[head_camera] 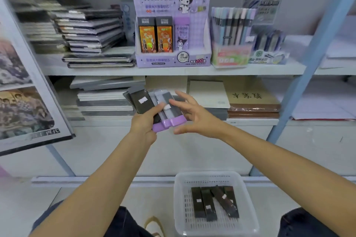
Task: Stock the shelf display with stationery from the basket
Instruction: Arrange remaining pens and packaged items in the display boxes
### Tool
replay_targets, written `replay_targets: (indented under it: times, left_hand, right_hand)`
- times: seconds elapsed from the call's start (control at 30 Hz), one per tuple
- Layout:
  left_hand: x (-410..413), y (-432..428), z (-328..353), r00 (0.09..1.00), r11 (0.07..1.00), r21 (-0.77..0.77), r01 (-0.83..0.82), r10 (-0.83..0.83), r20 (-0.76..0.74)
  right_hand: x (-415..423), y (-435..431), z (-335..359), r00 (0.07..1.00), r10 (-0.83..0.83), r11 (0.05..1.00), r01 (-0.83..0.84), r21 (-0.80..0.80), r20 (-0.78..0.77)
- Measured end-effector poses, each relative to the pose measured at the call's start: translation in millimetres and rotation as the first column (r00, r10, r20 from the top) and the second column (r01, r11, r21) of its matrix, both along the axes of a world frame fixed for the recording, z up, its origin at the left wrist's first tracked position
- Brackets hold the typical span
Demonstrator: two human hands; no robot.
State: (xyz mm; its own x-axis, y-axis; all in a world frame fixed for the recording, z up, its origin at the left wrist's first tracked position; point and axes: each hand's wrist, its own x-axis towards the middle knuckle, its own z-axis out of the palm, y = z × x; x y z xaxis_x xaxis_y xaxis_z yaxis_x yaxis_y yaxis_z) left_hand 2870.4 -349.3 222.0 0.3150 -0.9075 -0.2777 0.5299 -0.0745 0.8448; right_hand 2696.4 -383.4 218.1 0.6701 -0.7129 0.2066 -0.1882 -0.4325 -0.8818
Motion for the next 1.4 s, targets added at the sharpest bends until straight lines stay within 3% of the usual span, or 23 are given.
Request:
replay_targets:
  times: [0.1, 0.17, 0.27, 0.4, 0.57, 0.7, 0.87, 1.17, 1.4]
  left_hand:
    - [4.5, 0.5, 27.5, 0.999, 0.999, -0.044, 0.026, -0.024, 0.033]
    - [5.4, 1.4, 43.5, 0.998, 0.994, -0.087, 0.062, -0.060, 0.022]
    - [8.4, 3.8, 64.8, 0.997, 0.992, -0.106, 0.071, -0.069, 0.020]
    - [16.0, 4.6, 86.3, 0.991, 0.986, -0.164, 0.034, -0.011, 0.136]
    - [23.7, 2.1, 110.5, 0.978, 0.973, -0.232, 0.013, 0.035, 0.203]
    - [28.5, -6.5, 120.6, 0.976, 0.960, -0.279, 0.037, 0.025, 0.217]
    - [26.9, -28.3, 129.7, 0.966, 0.956, -0.278, 0.094, -0.020, 0.259]
    - [31.3, -64.6, 134.0, 0.964, 0.945, -0.306, 0.116, -0.032, 0.266]
    - [37.9, -75.2, 127.8, 0.967, 0.944, -0.311, 0.111, -0.031, 0.252]
  right_hand:
    - [1.1, 0.8, 22.2, 0.997, 0.001, 0.970, -0.021, -0.242, -0.083]
    - [3.1, 0.0, 38.4, 0.999, -0.039, 0.939, 0.035, -0.342, -0.005]
    - [3.6, -0.6, 60.0, 0.975, -0.096, 0.929, 0.161, -0.334, 0.201]
    - [-0.3, -3.9, 87.3, 0.873, -0.191, 0.913, 0.326, -0.245, 0.449]
    - [-3.8, -21.9, 139.5, 0.797, -0.264, 0.840, 0.467, -0.276, 0.543]
    - [-6.9, -47.4, 179.5, 0.802, -0.427, 0.704, 0.585, -0.404, 0.417]
    - [-7.5, -78.0, 200.4, 0.792, -0.584, 0.585, 0.563, -0.584, 0.178]
    - [9.7, -114.1, 210.9, 0.794, -0.599, 0.573, 0.337, -0.747, -0.102]
    - [8.7, -128.3, 211.4, 0.814, -0.558, 0.609, 0.271, -0.746, -0.159]
